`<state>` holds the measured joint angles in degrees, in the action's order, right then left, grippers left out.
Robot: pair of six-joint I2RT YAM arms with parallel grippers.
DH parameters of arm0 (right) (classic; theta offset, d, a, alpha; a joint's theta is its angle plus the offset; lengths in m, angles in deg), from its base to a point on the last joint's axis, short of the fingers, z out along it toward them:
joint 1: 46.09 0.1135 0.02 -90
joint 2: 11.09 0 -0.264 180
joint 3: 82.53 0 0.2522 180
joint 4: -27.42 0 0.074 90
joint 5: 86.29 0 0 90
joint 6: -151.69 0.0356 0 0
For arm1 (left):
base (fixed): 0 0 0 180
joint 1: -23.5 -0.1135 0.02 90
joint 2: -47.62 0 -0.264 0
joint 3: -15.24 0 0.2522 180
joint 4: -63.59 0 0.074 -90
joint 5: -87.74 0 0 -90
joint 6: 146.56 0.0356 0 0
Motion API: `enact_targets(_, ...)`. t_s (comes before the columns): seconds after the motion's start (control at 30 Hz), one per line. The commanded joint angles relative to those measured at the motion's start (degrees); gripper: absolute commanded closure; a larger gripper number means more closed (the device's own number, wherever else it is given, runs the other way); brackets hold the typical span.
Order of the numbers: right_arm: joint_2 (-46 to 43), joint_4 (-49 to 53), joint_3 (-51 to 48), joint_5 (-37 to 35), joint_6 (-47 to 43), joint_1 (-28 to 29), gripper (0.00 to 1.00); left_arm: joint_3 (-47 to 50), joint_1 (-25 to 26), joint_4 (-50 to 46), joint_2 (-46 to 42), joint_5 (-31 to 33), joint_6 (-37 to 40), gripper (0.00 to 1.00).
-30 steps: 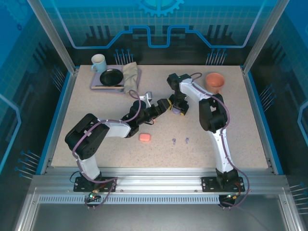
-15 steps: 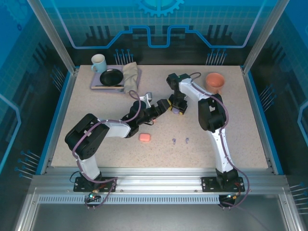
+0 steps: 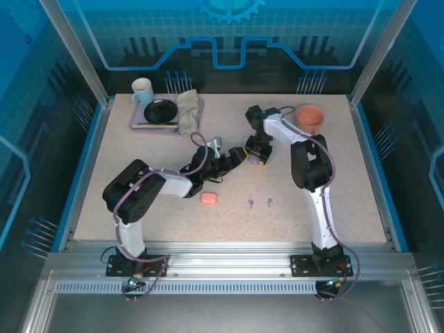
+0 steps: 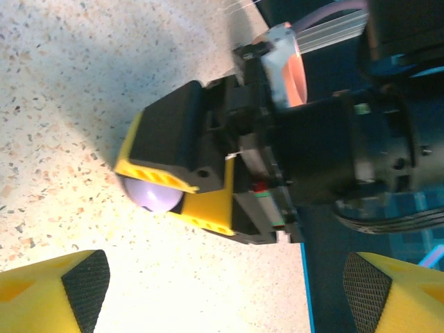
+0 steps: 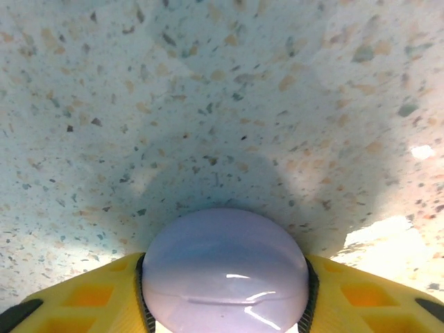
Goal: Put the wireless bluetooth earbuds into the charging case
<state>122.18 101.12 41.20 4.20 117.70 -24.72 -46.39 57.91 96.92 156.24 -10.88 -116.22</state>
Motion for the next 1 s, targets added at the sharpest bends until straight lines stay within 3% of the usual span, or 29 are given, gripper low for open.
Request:
enact_targets(0.0,-3.19,-1.18,-2.94,-0.69,-1.00,-2.64,0.60,-2.58,0.92,-0.35,2.88,-0.96,0.34,0.09)
enact_targets(0.67,-8.97,-2.20,-3.53,2.05,-1.44,-4.96,0.61,-12.15,4.22,0.28,13.50,0.84,-0.38,0.10)
enact_targets(0.97,-10.20,-2.46,-3.80,2.85,-0.90,-4.58,0.62,-17.37,4.59,1.41,18.62,1.71,-1.61,0.17)
